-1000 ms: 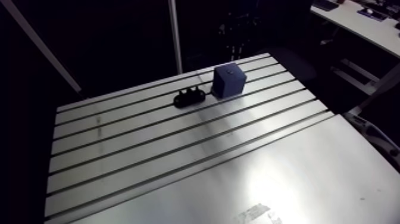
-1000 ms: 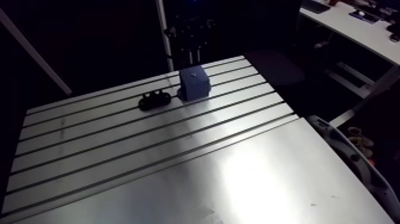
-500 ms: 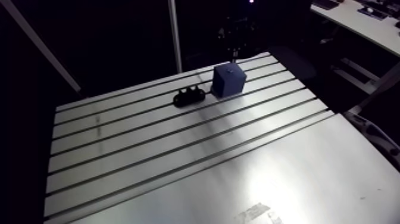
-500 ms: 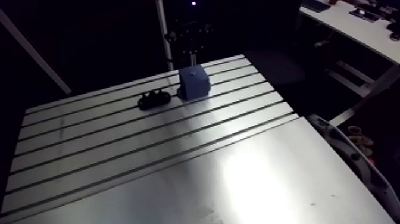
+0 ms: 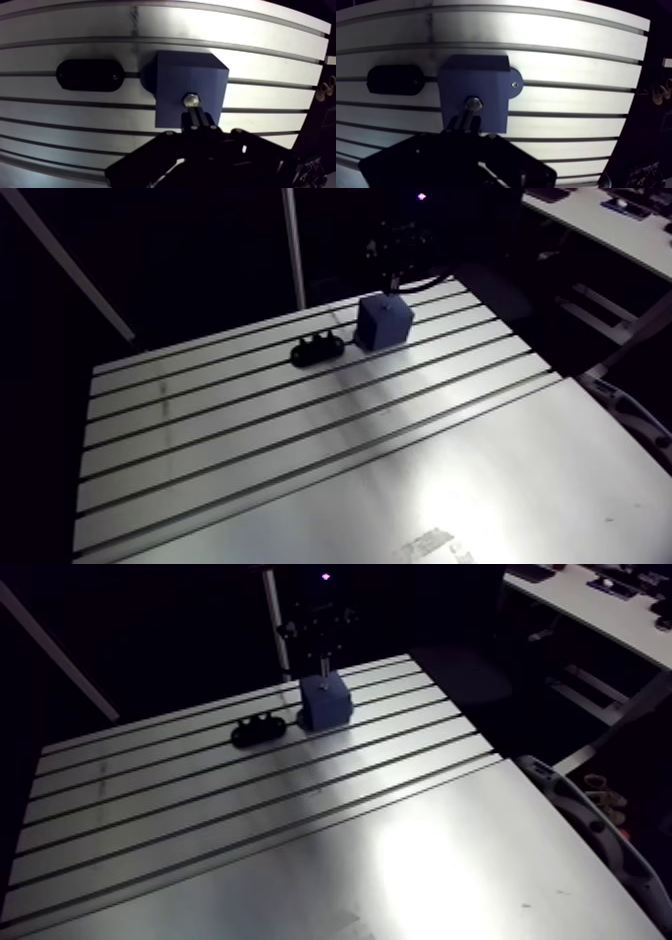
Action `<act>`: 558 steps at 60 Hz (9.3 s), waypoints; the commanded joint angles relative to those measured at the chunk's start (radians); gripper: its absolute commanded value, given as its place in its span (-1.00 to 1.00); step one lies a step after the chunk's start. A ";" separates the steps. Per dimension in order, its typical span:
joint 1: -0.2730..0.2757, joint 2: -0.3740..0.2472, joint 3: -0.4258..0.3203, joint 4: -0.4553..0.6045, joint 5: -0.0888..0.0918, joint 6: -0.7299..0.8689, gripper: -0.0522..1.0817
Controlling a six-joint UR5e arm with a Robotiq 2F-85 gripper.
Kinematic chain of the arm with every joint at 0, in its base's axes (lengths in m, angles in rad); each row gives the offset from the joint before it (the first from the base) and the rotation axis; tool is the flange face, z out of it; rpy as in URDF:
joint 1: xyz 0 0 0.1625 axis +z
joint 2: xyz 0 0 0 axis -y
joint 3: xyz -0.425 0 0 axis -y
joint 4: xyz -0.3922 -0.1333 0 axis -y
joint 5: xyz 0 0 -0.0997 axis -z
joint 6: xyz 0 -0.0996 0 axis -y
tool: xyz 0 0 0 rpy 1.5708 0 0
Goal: Pick up the M10 bolt and insert it into the hex recess until seated.
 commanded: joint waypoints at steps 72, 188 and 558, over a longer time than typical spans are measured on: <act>-0.005 0.032 0.006 -0.026 -0.002 -0.004 0.99; -0.002 0.034 0.012 -0.028 0.000 -0.004 0.98; 0.337 -0.468 -0.038 0.440 0.011 0.403 -0.90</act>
